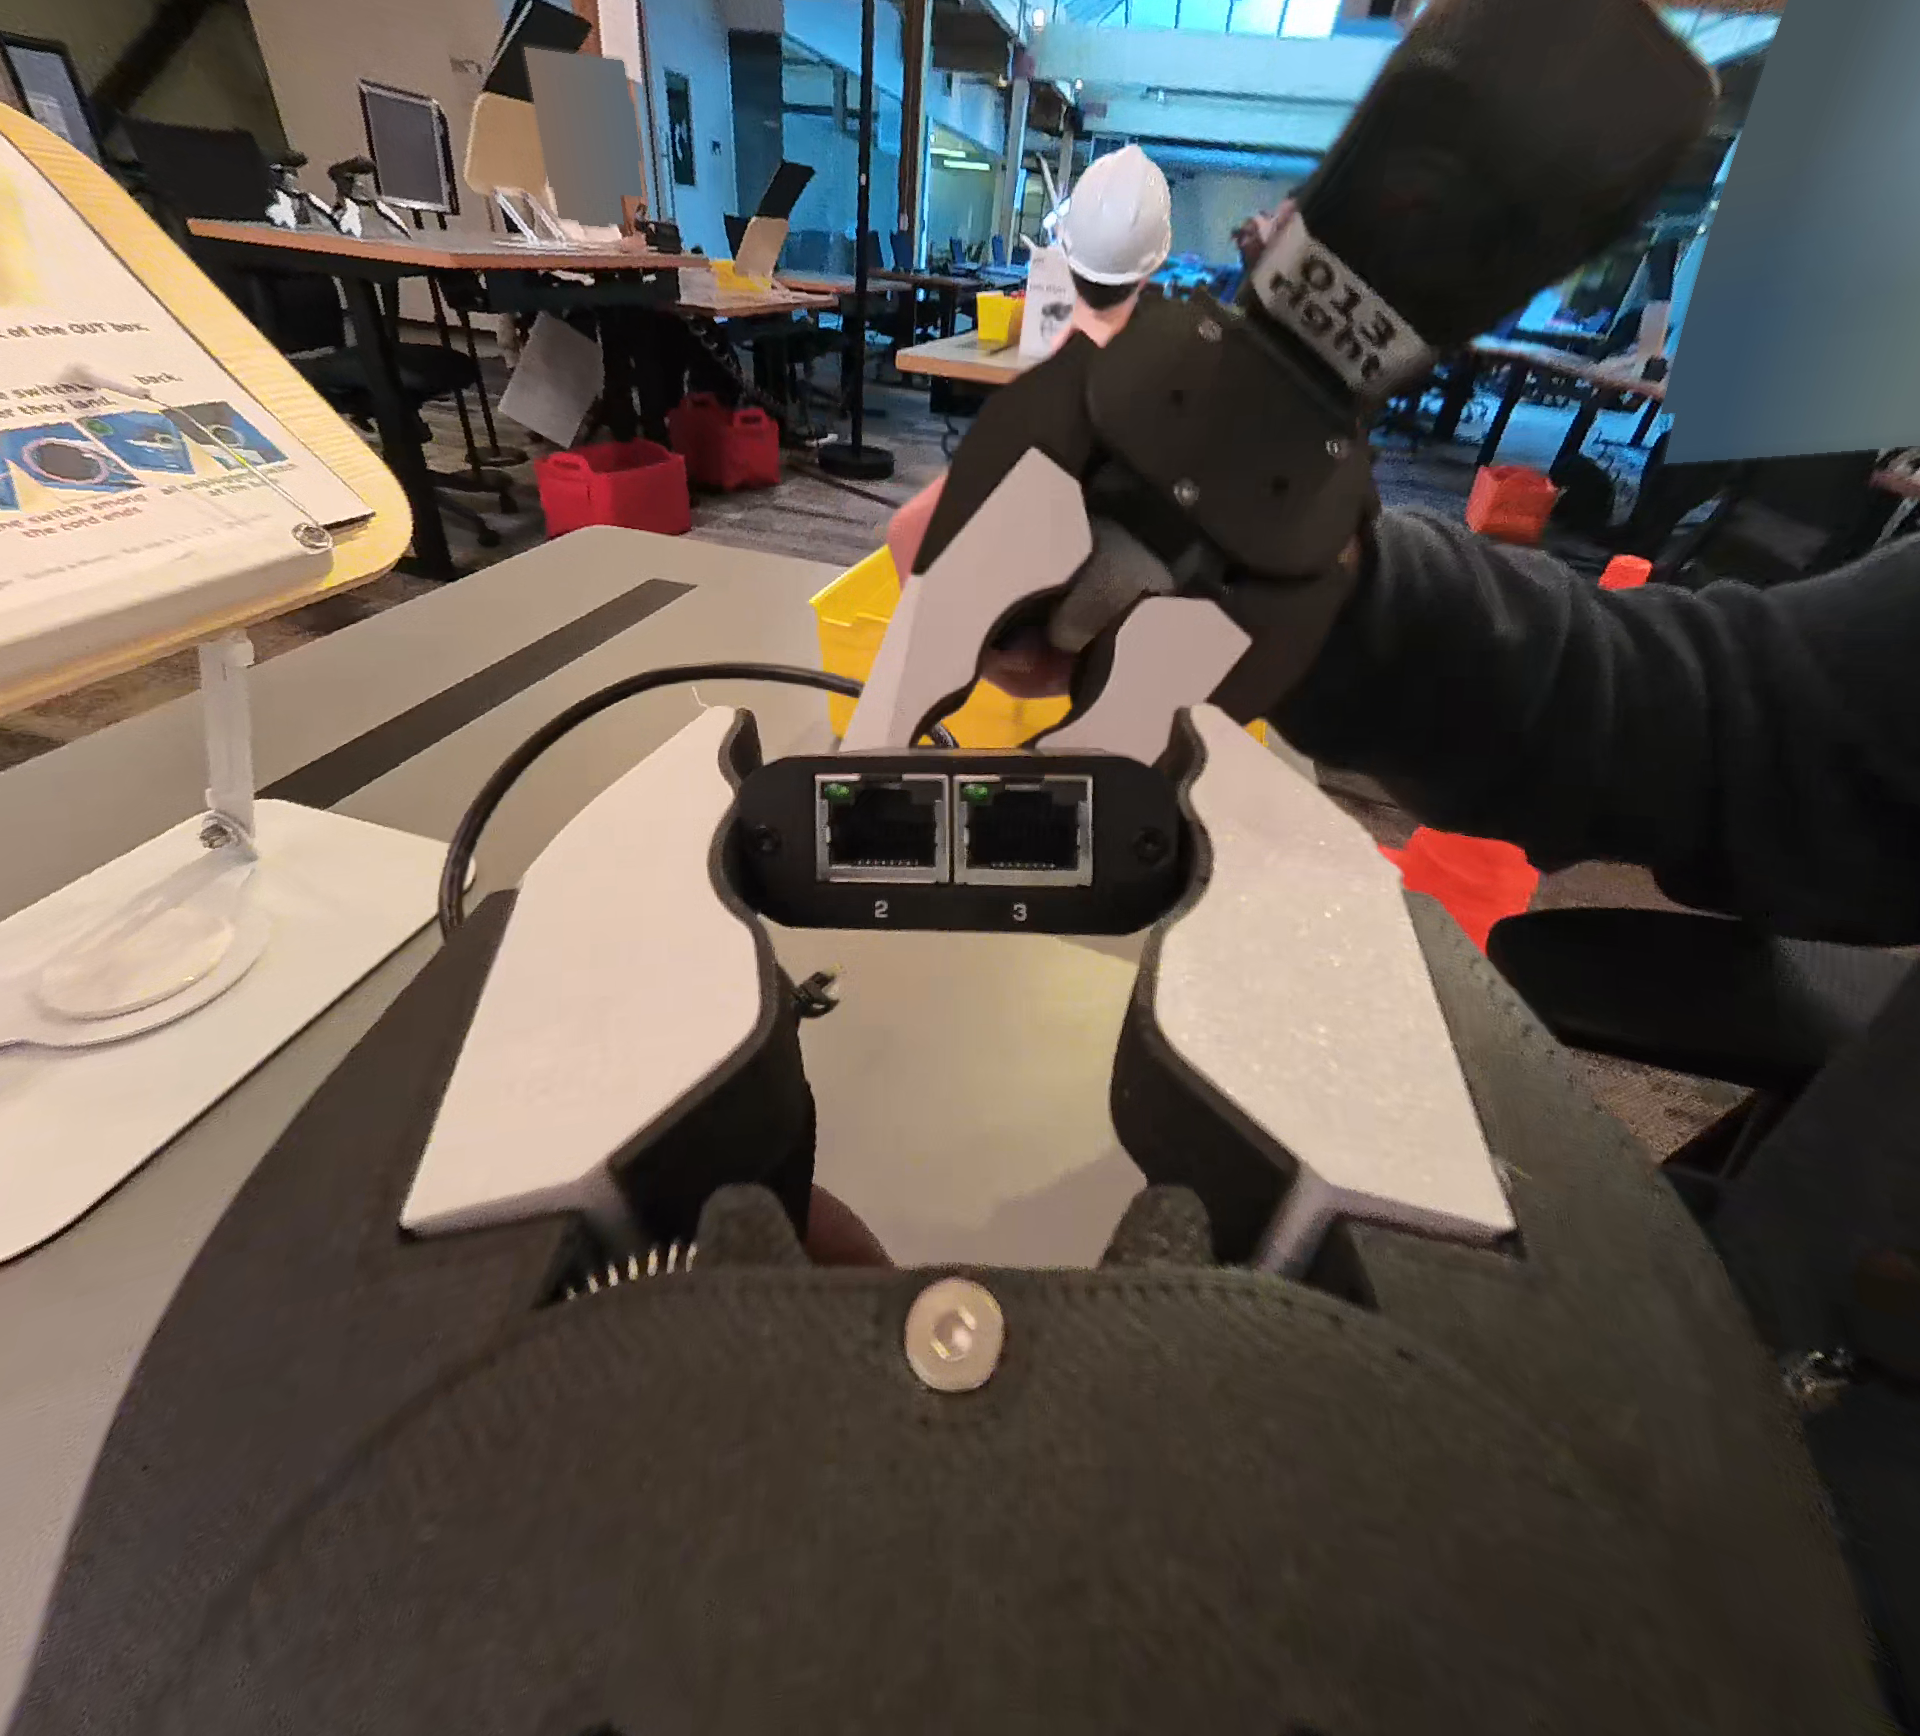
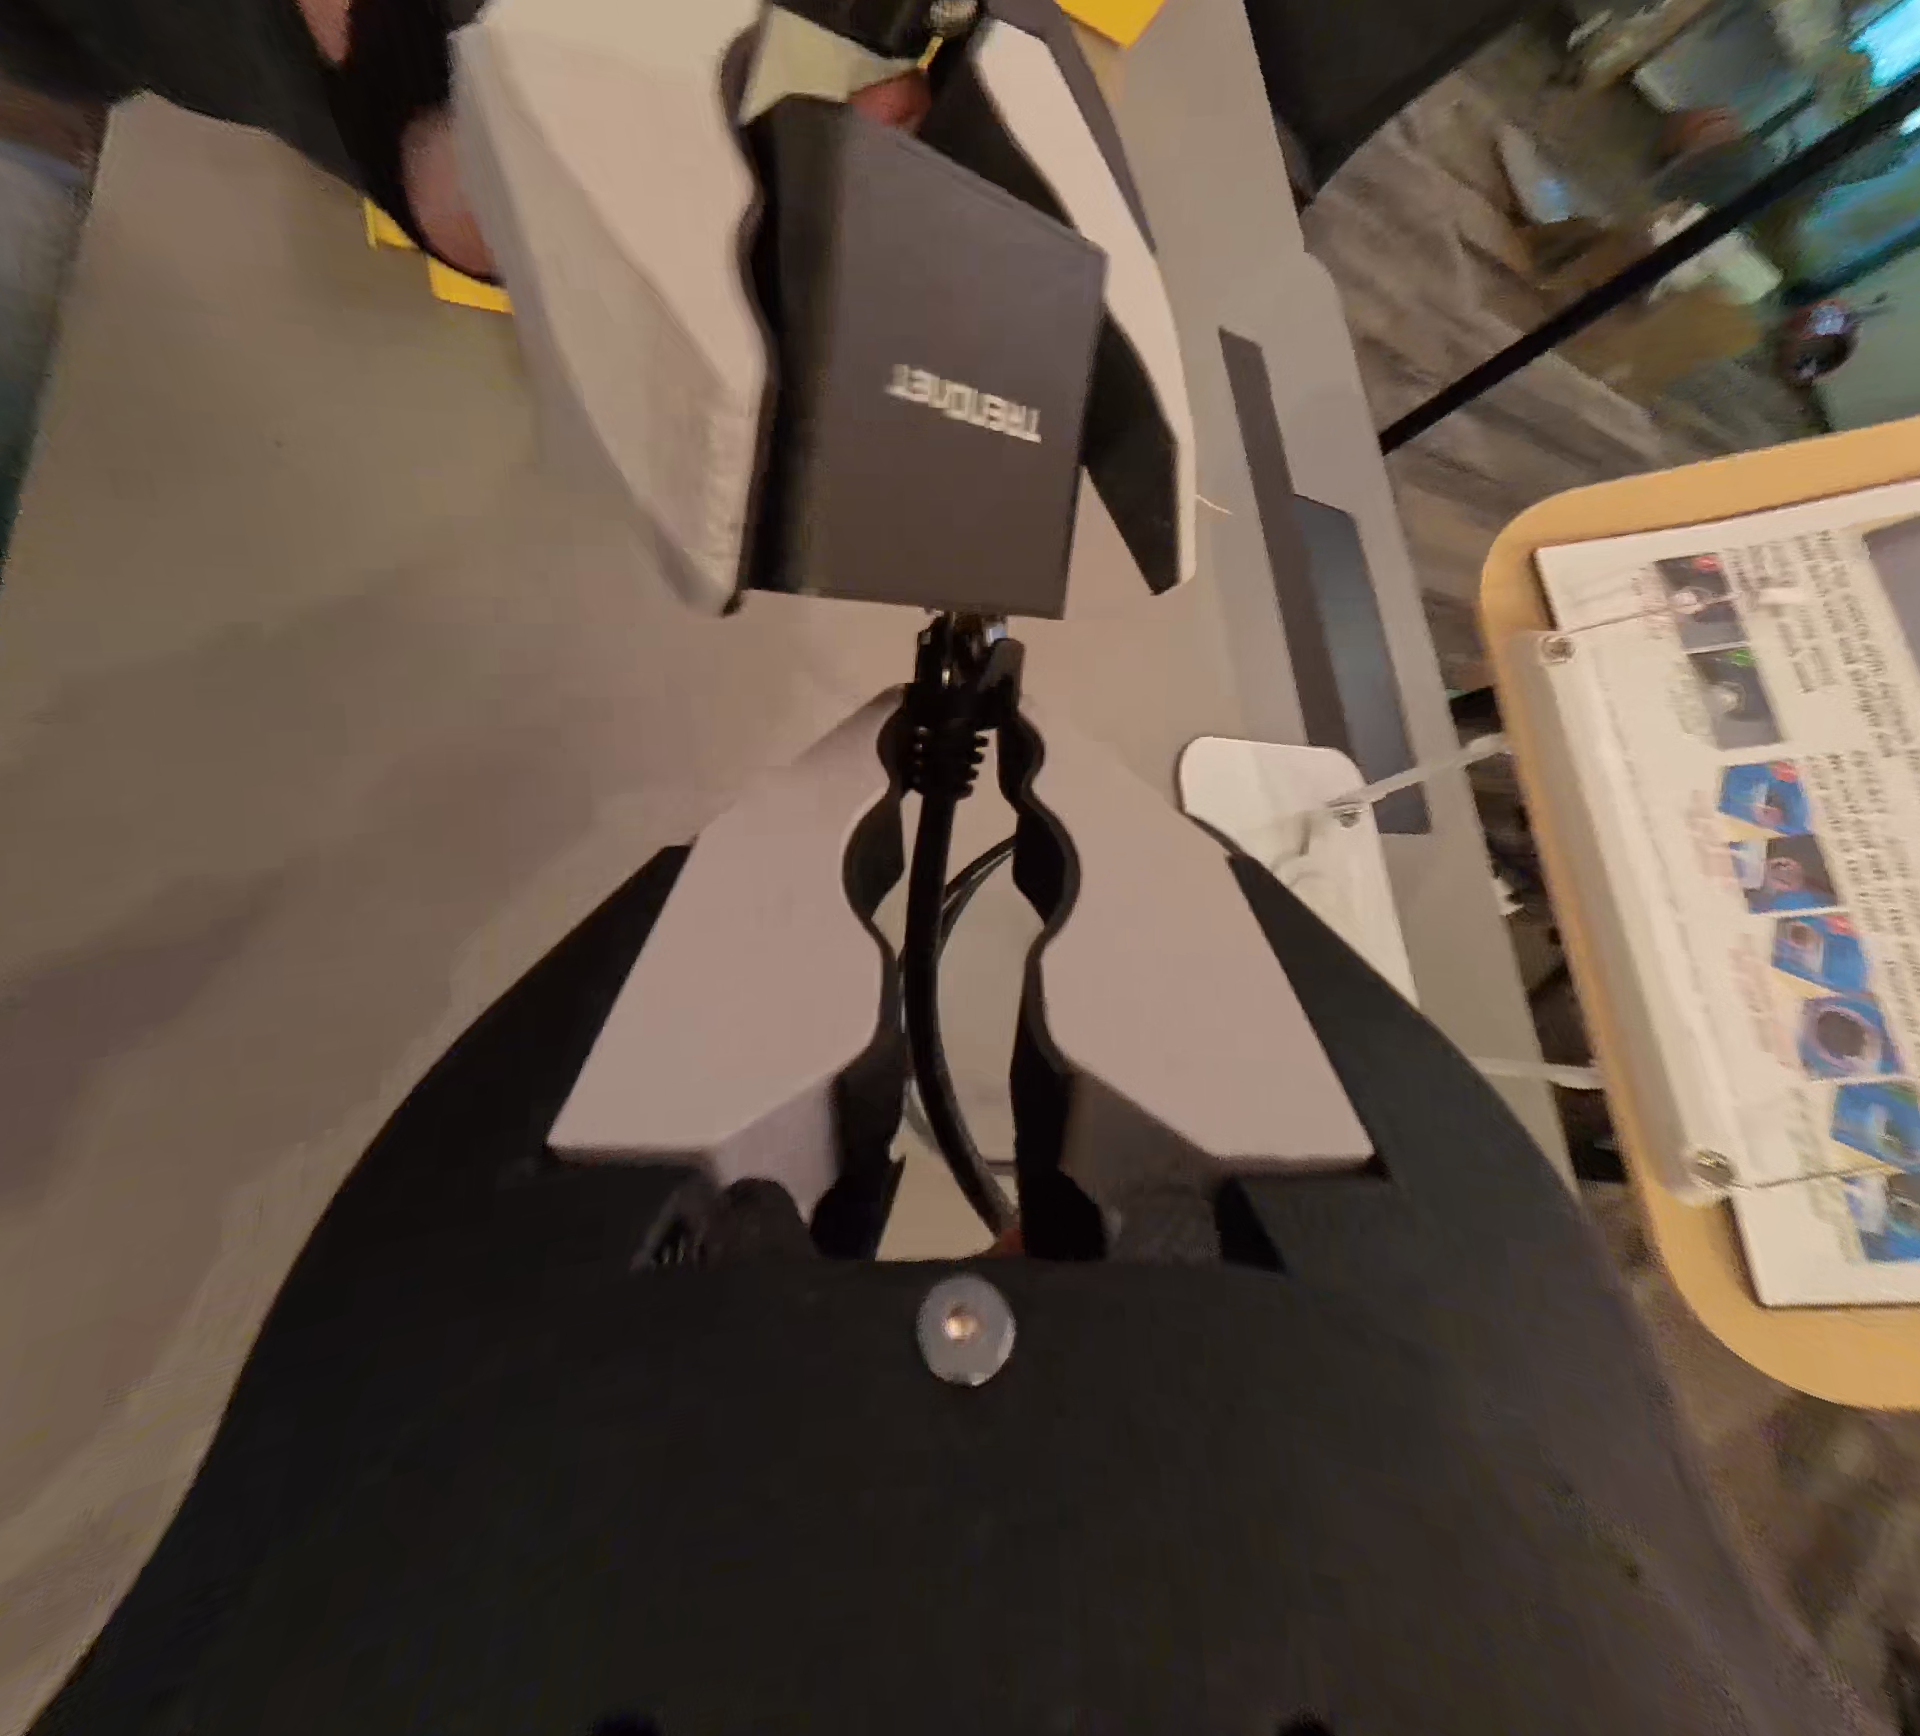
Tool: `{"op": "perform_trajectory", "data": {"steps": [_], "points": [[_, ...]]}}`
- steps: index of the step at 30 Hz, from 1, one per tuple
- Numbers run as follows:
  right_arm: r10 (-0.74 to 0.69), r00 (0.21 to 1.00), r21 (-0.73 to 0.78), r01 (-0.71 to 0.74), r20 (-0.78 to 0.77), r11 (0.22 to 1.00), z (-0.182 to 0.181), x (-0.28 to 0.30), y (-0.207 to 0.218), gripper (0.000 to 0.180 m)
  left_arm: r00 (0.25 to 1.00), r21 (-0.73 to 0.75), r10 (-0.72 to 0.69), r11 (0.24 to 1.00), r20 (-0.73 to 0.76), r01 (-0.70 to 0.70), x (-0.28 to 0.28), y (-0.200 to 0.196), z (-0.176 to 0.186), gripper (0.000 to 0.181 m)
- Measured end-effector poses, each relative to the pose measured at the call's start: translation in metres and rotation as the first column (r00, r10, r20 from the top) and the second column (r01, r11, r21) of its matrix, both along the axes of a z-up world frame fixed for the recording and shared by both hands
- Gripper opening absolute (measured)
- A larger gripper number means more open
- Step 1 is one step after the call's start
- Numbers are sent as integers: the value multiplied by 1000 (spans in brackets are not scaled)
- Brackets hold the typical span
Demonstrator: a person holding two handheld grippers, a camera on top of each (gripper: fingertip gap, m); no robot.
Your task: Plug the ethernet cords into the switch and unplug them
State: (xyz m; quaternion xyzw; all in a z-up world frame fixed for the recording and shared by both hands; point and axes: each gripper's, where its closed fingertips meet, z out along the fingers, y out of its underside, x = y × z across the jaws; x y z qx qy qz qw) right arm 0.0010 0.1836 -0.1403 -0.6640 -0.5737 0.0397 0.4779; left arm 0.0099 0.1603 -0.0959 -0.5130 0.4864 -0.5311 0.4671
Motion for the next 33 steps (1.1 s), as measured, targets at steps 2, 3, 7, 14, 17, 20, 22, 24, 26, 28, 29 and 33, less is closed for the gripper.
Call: {"op": "perform_trajectory", "data": {"steps": [2,3,7,14,17,20,22,24,26,28,29,33], "points": [[-12,1000,33,13,-4,999,2,1,0,11,1000,7,-7,1000,1,7,0,-2,0,74],[-14,1000,40,14,6,999,2,2,-1,11,1000,23,-12,1000,-17,12,0,-3,-2,74],[-24,990,80,12,143,997,3,12,-4,10,993,60,-41,997,-108,47,2,-8,-9,76],[-34,961,103,6,275,995,6,20,-4,10,975,173,4,984,-220,35,3,-8,-20,73],[-23,971,85,3,237,996,7,18,-5,10,977,166,-3,985,-213,40,3,-9,-21,73],[-16,980,75,1,199,997,9,17,-7,10,978,162,-3,986,-209,38,4,-10,-18,74],[-11,981,70,-3,195,998,9,16,-8,10,971,197,15,980,-239,33,4,-9,-21,75],[-12,981,75,-3,196,997,9,16,-7,10,969,197,18,980,-244,31,4,-9,-23,75],[-9,981,67,-4,195,998,7,16,-7,10,966,205,23,978,-256,32,4,-8,-25,74],[-25,980,80,9,199,997,7,16,-5,10,967,235,50,972,-249,10,4,-7,-23,74],[-28,982,86,12,186,996,8,15,-4,10,970,234,52,972,-239,5,5,-6,-22,74],[-54,991,112,40,125,993,17,18,-1,18,982,179,63,983,-180,-31,4,-1,-15,74]]}}
